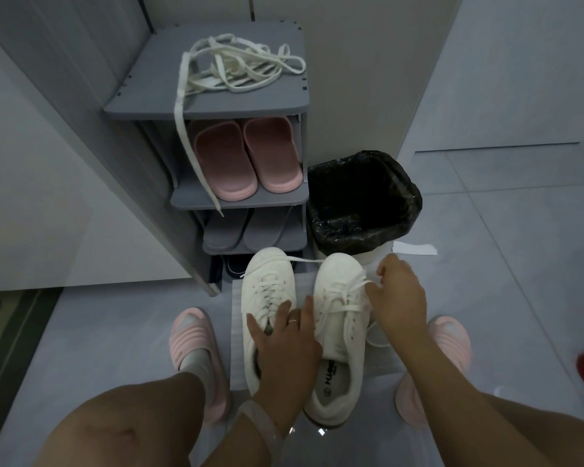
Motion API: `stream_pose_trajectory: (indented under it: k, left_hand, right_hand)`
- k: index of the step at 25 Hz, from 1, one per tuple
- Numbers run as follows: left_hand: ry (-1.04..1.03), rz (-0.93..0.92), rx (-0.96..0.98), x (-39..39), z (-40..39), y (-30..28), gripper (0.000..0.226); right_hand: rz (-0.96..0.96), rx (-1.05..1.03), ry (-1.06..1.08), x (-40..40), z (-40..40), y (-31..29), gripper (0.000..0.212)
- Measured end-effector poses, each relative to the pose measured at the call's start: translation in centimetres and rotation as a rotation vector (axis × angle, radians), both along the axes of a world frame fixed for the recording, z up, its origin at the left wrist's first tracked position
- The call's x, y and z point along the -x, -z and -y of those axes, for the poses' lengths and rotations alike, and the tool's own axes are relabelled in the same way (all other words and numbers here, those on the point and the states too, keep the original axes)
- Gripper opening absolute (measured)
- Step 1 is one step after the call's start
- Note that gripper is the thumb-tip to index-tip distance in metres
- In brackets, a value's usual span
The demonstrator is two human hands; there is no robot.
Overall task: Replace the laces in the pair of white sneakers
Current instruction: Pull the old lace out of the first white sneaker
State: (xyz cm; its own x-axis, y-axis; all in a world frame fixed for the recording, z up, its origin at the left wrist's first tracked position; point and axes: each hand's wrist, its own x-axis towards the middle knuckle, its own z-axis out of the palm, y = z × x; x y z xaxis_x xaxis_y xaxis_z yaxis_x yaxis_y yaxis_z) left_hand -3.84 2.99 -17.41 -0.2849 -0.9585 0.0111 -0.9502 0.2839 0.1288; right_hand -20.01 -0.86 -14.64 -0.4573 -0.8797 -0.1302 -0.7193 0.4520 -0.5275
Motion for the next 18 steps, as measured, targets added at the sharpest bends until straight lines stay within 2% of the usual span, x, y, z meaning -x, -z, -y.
stream_pose_trajectory:
  k: [1,3,4,5,6,7,9,10,11,13,15,16,18]
  left_hand:
    - [-0.007,0.002,0.009,0.2,-0.1,0.1,0.072]
    - [-0.013,-0.001,0.058,0.4,-0.1,0.5,0.061]
    - [-0.017,-0.004,0.062,0.4,0.0,0.7,0.061]
    - [-0.027,-0.008,0.037,0.5,0.0,0.8,0.067]
    - [-0.041,-0.002,0.05,0.5,0.0,1.1,0.072]
    - [-0.051,0.0,0.089,0.5,0.0,1.2,0.07]
    - [-0.05,-0.003,0.126,0.6,-0.1,1.3,0.068]
    - [-0.039,-0.003,0.117,0.7,-0.2,1.4,0.068]
    - [-0.037,-0.003,0.122,0.7,-0.2,1.5,0.066]
    - [-0.033,-0.015,0.123,0.5,0.0,1.7,0.062]
    - [-0.041,-0.037,0.086,0.3,0.1,1.5,0.077]
    - [-0.036,-0.047,0.08,0.2,0.1,1.5,0.078]
    - [-0.002,-0.063,0.122,-0.1,0.0,1.4,0.059]
  right_hand:
    - [0.073,0.001,0.095,0.1,-0.3,0.3,0.009]
    - [0.503,-0.032,0.347,-0.5,-0.7,0.4,0.006]
    - [0.734,-0.064,0.416,-0.8,-0.5,0.1,0.007]
    - [0.874,-0.115,0.418,-0.9,-0.3,-0.3,0.012]
    - [0.837,-0.157,0.335,-0.9,-0.1,-0.7,0.014]
    - [0.642,-0.177,0.214,-0.4,0.2,-0.8,0.012]
    - [0.066,-0.16,0.024,0.6,0.3,-1.1,0.01]
    - [-0.107,-0.155,-0.019,1.1,0.2,-1.0,0.013]
    - [-0.124,-0.155,-0.033,1.5,0.1,-0.9,0.015]
    - [0.167,-0.147,-0.041,1.6,-0.1,-0.5,0.029]
    - [0.389,-0.087,-0.035,1.1,-0.6,-0.1,0.038]
    - [0.406,-0.058,-0.028,0.8,-1.0,0.1,0.032]
    - [0.345,-0.112,-0.02,0.0,-1.6,0.9,0.014]
